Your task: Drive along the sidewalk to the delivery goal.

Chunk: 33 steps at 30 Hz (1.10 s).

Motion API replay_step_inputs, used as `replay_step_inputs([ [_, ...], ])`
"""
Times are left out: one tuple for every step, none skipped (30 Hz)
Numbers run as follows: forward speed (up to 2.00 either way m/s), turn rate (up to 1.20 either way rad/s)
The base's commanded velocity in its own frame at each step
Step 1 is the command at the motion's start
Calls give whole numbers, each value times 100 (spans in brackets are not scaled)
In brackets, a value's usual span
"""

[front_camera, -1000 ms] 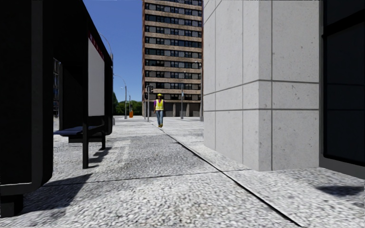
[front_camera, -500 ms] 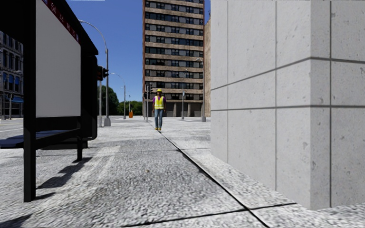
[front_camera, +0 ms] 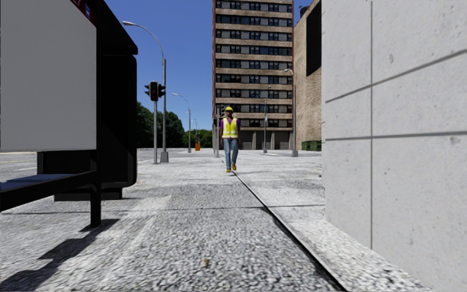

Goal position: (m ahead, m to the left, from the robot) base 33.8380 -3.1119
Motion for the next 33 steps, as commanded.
replay_step_inputs([
  [198,0],
  [198,0],
  [198,0],
  [198,0],
  [198,0],
  [198,0],
  [198,0],
  [198,0],
  [198,0],
  [198,0],
  [198,0],
  [198,0],
  [198,0],
  [198,0],
  [198,0],
  [198,0],
  [198,0],
  [198,0],
  [198,0],
  [198,0],
  [198,-4],
  [198,-24],
  [198,-24],
  [198,-40],
  [198,-57],
  [198,-63],
  [198,-72],
  [198,-88],
  [198,-88],
  [198,-120],
  [198,-120],
  [198,-120],
  [198,-120],
])
